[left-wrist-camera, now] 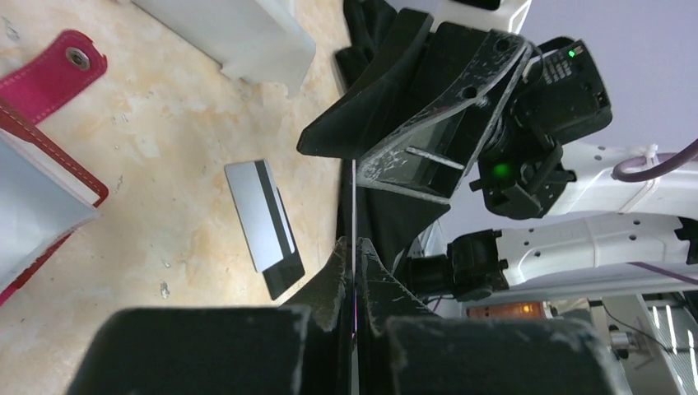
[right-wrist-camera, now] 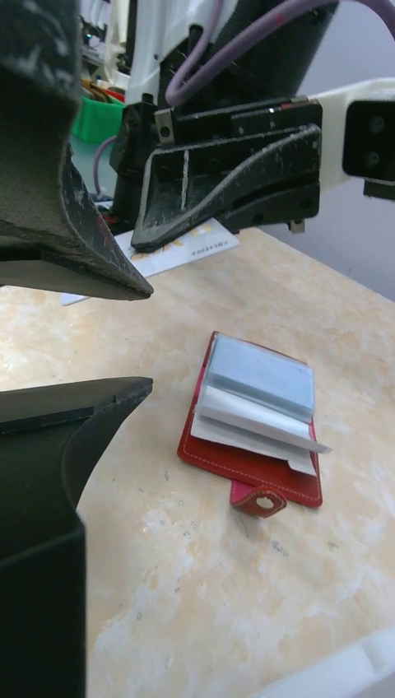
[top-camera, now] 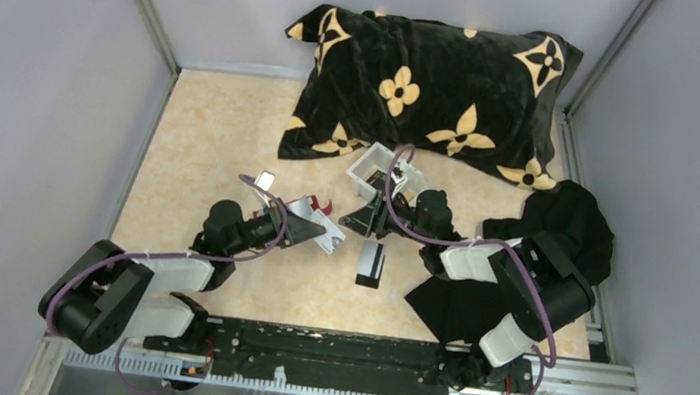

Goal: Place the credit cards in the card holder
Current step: Insert the credit card into the card holder.

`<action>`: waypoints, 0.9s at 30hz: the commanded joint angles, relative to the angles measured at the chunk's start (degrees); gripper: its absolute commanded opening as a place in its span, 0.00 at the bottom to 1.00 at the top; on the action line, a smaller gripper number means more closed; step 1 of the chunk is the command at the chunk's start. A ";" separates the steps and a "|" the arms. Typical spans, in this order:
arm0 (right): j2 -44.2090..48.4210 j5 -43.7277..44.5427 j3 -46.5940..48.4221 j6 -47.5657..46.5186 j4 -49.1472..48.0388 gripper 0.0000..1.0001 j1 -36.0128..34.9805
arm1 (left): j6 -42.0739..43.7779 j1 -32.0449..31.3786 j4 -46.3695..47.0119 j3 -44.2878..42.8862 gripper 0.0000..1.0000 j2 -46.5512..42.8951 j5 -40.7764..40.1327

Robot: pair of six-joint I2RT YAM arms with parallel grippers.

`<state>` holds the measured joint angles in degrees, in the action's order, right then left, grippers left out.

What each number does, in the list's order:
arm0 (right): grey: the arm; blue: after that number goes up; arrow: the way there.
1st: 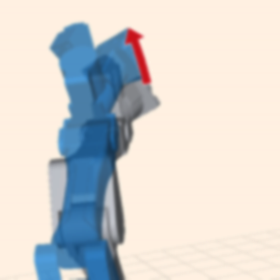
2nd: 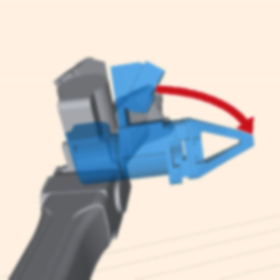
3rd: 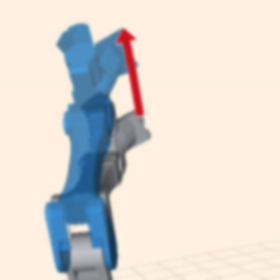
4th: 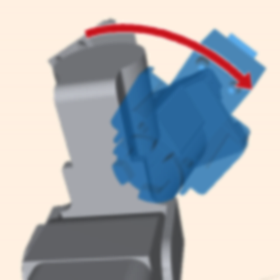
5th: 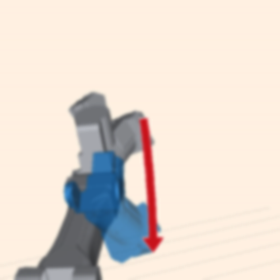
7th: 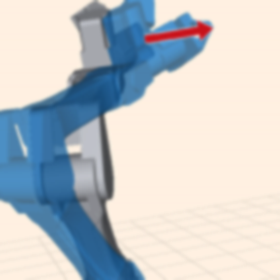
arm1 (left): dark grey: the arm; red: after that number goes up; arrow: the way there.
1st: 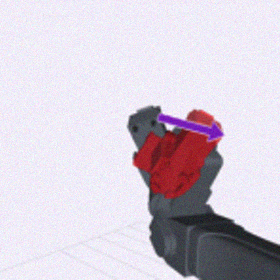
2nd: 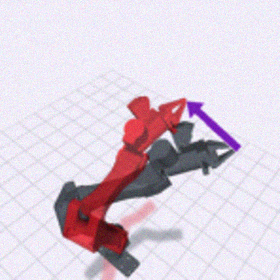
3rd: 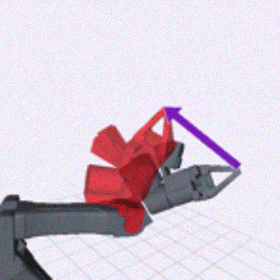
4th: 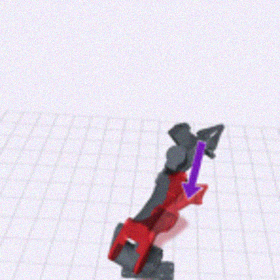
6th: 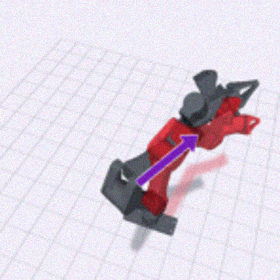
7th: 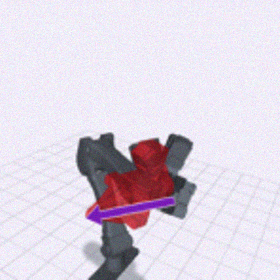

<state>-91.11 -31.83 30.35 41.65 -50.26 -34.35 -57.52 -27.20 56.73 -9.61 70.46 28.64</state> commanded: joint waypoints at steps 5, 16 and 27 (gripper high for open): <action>2.08 -7.24 0.70 -1.04 -5.77 0.41 0.16 | 0.12 1.13 6.35 -2.91 0.00 6.32 9.62; -1.02 -12.17 1.70 0.13 -6.86 0.41 0.16 | -6.88 3.04 22.62 -3.26 0.00 16.07 15.83; -3.08 -14.20 3.23 0.46 -6.98 0.08 -0.98 | -8.45 3.34 25.07 -4.19 0.00 18.79 17.32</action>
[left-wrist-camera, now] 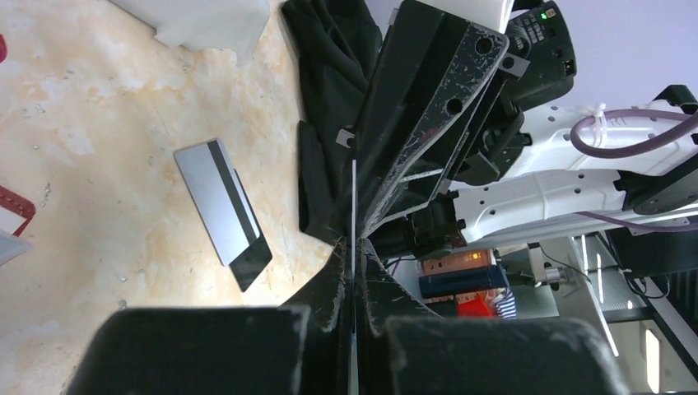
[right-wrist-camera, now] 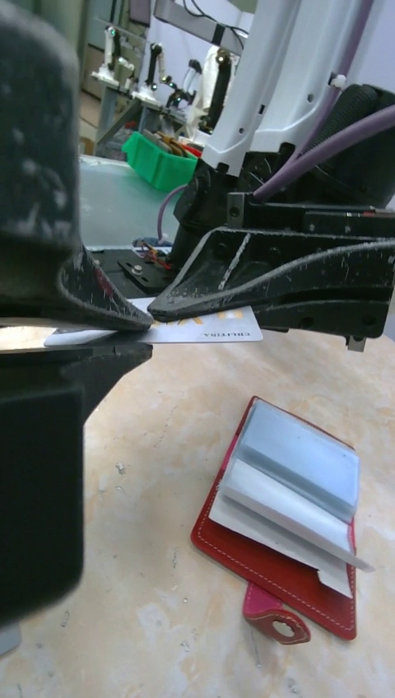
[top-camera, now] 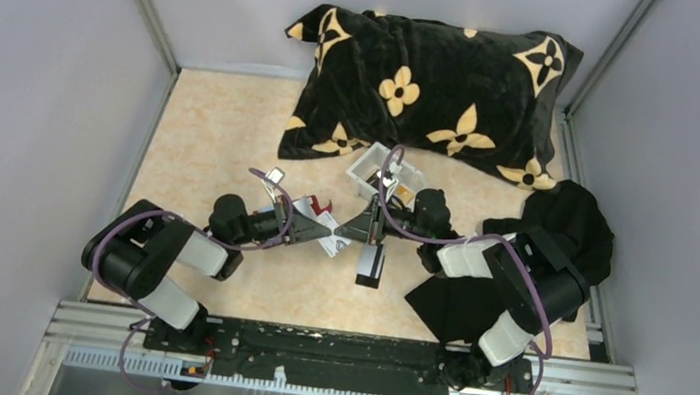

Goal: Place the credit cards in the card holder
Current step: Insert the credit card into the card holder.

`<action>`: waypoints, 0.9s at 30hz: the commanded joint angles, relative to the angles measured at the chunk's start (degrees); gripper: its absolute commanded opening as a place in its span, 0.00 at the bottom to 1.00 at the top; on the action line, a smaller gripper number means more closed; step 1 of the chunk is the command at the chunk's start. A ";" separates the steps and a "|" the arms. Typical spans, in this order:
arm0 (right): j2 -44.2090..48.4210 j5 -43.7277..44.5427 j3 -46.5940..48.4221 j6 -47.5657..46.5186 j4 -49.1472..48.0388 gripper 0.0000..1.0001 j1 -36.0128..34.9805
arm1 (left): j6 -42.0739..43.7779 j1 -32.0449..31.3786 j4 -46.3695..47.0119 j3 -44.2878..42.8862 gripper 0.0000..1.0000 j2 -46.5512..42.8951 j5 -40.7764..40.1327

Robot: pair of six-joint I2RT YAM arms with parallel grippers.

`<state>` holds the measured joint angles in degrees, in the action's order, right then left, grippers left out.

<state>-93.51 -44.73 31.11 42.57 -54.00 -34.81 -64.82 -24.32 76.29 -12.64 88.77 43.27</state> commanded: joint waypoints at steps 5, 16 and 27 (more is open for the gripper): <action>-2.40 -1.60 2.98 0.87 -4.37 0.00 -0.53 | -1.79 2.14 4.41 1.03 0.25 -0.84 0.02; -4.27 2.82 6.89 1.00 -1.96 0.00 -1.24 | 8.99 4.89 -29.34 0.93 0.53 -20.94 -18.03; -13.56 13.95 21.58 -3.49 12.90 0.00 -6.23 | 12.44 4.98 -61.95 2.89 0.37 -44.37 -43.77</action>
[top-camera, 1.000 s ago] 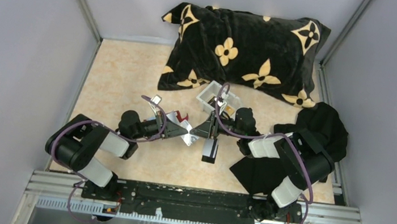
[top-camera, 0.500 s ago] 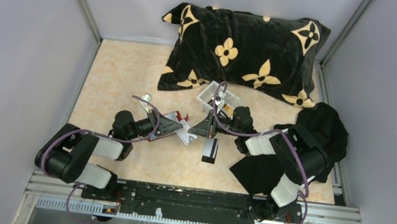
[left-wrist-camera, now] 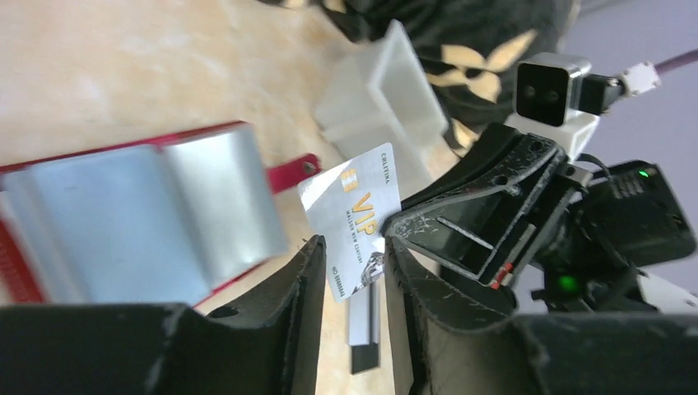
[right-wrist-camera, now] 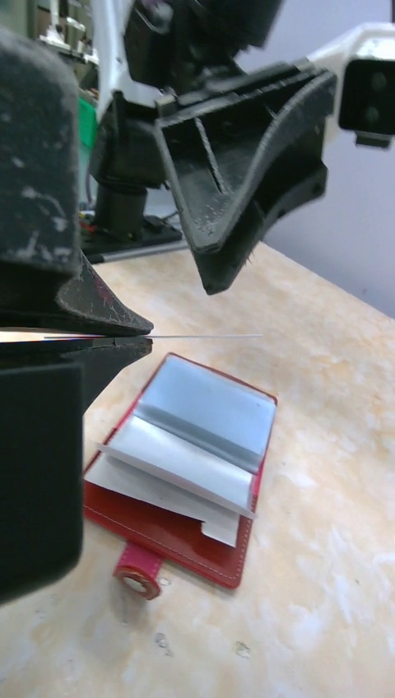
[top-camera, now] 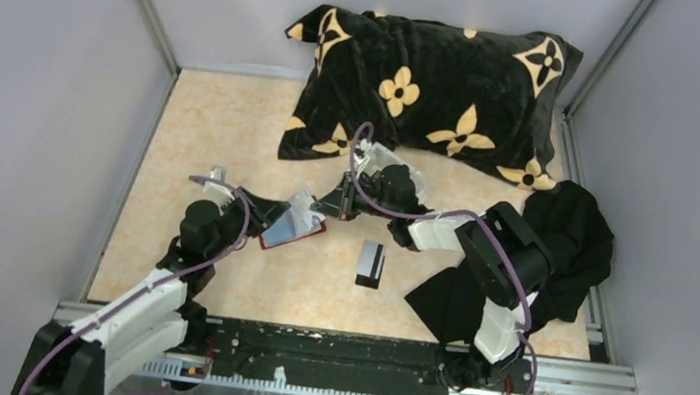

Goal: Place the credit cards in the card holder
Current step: Insert the credit card into the card holder.

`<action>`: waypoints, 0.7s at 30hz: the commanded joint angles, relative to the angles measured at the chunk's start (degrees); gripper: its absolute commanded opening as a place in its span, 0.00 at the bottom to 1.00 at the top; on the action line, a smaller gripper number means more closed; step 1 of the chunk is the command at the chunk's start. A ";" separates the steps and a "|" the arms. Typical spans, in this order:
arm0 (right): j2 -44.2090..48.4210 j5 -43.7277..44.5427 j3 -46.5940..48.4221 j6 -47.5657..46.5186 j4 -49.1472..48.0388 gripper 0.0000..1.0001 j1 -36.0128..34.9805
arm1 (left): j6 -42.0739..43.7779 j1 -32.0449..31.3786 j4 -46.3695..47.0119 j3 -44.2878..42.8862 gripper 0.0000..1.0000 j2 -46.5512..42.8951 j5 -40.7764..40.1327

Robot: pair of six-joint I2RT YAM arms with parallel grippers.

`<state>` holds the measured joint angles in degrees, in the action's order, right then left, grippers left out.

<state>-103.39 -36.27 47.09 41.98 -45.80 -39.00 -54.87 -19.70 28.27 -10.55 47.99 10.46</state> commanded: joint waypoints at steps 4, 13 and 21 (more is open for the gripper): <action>-7.96 7.88 8.94 -2.56 5.92 0.00 -3.12 | 3.16 0.37 -18.67 0.32 0.23 -2.81 -14.15; -12.66 10.90 12.39 -1.07 5.76 0.00 -3.75 | 3.02 0.37 -22.15 1.31 0.01 -1.53 -19.14; -15.38 11.47 12.77 1.95 3.96 0.00 -4.34 | 2.87 0.37 -22.72 2.48 0.00 0.15 -21.14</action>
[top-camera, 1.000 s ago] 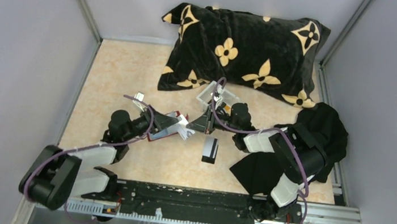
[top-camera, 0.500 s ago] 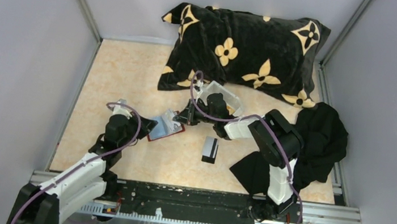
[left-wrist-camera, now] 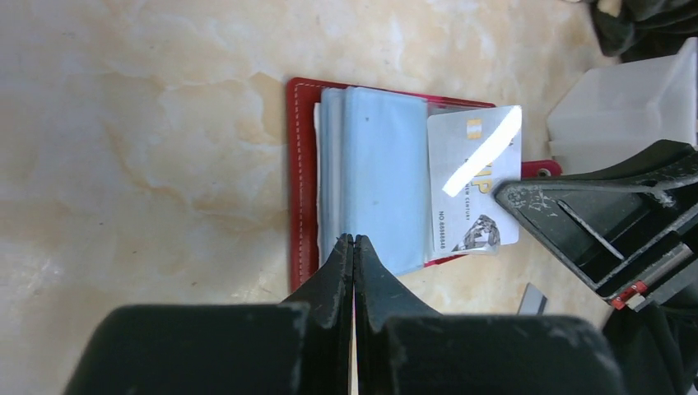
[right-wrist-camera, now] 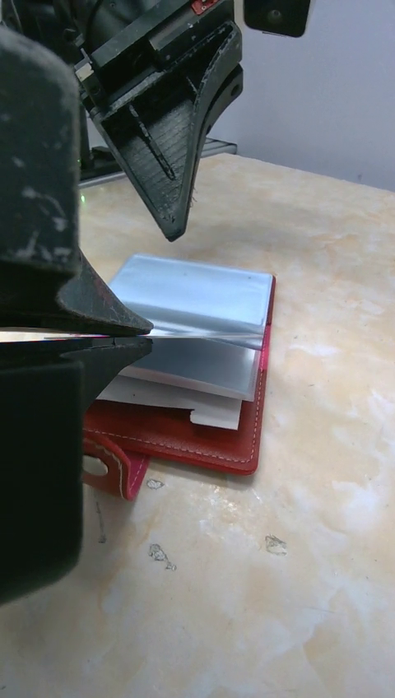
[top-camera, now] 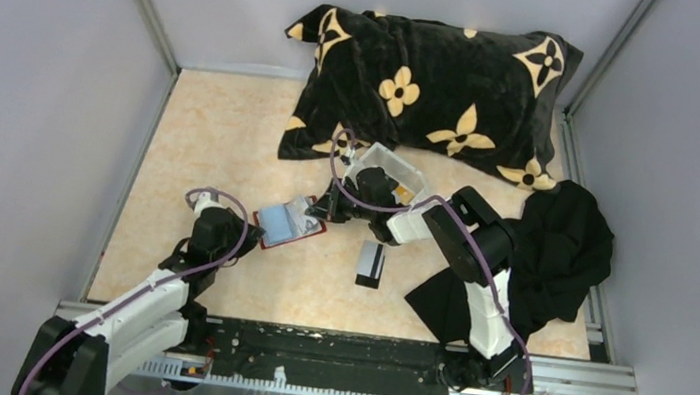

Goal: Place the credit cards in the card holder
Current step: Insert the credit card into the card holder.

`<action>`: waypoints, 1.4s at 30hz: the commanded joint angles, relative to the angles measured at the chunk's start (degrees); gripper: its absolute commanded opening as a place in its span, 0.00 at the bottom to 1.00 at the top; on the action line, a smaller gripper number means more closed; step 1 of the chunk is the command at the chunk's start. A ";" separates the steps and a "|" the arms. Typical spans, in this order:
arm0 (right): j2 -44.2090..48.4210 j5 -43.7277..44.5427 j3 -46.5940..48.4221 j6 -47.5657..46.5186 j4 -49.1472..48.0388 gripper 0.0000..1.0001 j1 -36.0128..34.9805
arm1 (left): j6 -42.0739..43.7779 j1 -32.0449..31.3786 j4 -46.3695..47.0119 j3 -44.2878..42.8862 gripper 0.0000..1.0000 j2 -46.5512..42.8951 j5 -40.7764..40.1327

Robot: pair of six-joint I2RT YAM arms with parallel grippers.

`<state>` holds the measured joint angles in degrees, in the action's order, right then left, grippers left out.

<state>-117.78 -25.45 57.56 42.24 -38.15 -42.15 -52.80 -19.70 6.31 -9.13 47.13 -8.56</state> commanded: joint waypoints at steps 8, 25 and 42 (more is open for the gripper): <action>-1.23 0.42 2.42 3.65 -4.44 0.00 -1.82 | 0.61 0.37 -0.70 1.06 0.00 3.34 -3.25; -2.42 0.04 3.18 6.73 -4.61 0.00 -2.28 | -0.17 0.37 -0.79 1.48 0.00 5.88 -2.34; -3.55 0.18 2.92 9.59 -5.88 0.00 -2.84 | -1.34 0.37 1.04 2.15 0.00 8.88 2.39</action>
<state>-120.95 -25.50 59.07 51.03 -40.95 -43.88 -53.39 -19.55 9.43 -8.40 54.57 -9.37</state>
